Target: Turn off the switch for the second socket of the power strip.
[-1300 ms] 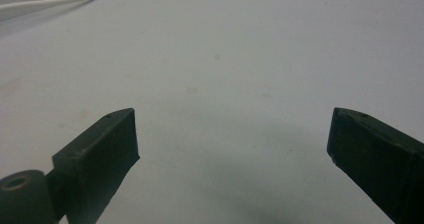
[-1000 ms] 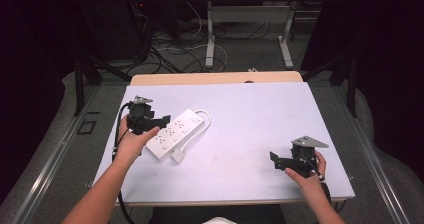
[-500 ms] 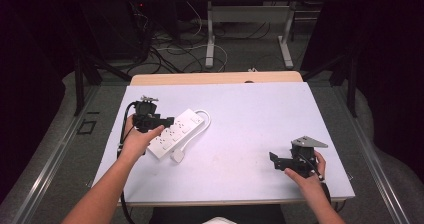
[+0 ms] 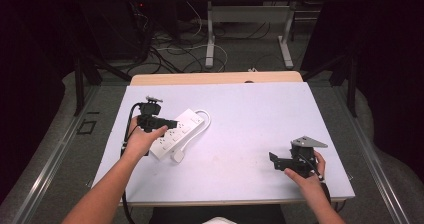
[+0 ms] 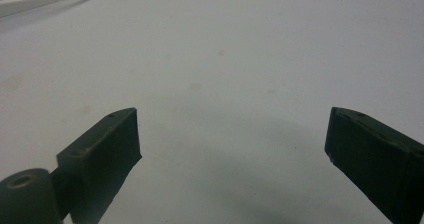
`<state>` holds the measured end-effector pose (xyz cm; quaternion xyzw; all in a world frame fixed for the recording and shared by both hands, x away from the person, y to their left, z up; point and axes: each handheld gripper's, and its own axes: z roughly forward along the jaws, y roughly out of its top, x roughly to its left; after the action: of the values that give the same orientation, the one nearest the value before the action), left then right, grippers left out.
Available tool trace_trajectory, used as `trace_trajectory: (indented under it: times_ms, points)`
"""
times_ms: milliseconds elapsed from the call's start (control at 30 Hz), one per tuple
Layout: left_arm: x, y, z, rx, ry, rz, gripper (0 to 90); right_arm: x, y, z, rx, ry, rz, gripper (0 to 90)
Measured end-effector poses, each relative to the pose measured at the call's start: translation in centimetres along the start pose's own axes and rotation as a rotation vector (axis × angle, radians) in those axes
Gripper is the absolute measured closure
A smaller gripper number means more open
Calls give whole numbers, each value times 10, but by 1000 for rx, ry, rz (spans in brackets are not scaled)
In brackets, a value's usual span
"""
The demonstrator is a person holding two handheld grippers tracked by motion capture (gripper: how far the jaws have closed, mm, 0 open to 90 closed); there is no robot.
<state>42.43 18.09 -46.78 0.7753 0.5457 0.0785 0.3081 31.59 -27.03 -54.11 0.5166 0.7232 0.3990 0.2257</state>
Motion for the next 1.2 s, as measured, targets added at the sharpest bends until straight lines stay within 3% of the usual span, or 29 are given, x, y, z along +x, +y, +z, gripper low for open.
trace_trajectory:
  times_ms: [267,300,367,467,833,1200]
  points:
    - [-3,0,8,40,26,-16,502,0,0,0,1,3,-1,69]
    - [-2,1,9,64,23,-14,510,0,0,0,0,3,-5,68]
    - [-3,0,11,56,31,-19,524,0,0,0,1,3,-3,69]
    - [-2,1,14,96,26,-20,559,0,0,0,3,4,3,69]
    - [-2,0,22,168,36,-21,655,1,0,0,7,9,11,69]
    - [-4,-1,32,206,49,-16,749,0,-1,1,8,8,12,70]
